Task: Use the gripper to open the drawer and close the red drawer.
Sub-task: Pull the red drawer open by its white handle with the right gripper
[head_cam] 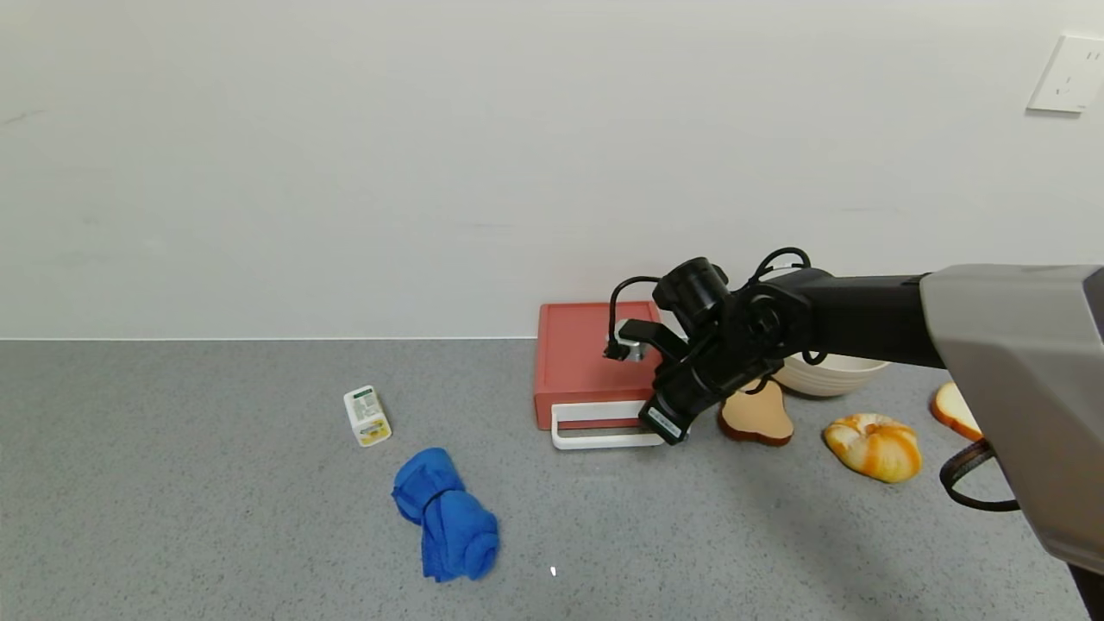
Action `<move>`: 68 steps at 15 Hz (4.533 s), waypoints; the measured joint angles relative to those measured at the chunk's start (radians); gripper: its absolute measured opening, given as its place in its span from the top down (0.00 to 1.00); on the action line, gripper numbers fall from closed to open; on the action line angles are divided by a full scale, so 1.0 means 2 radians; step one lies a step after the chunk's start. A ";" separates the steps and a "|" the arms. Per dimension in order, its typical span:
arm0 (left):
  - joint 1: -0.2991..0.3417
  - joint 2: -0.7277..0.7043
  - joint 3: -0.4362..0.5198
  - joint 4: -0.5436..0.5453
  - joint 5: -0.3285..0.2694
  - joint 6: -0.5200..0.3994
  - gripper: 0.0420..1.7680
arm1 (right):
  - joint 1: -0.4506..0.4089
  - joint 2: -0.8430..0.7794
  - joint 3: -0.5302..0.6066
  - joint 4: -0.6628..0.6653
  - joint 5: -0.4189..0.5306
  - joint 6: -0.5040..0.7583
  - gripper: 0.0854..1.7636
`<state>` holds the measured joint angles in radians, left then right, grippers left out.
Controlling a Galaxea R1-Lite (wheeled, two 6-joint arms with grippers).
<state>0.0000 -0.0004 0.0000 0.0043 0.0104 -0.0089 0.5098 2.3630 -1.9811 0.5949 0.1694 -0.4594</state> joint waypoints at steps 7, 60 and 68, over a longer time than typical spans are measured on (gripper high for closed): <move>0.000 0.000 0.000 0.000 0.000 0.000 0.03 | -0.005 0.016 0.000 -0.031 0.002 0.015 0.98; 0.000 0.000 0.000 0.000 0.000 0.000 0.03 | 0.059 -0.061 0.151 0.091 0.032 0.059 0.98; 0.000 0.000 0.000 0.000 0.000 0.000 0.03 | 0.074 -0.080 0.185 0.089 0.031 0.064 0.98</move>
<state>0.0000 -0.0004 0.0000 0.0043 0.0100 -0.0089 0.6577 2.2028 -1.6111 0.7734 0.2313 -0.3319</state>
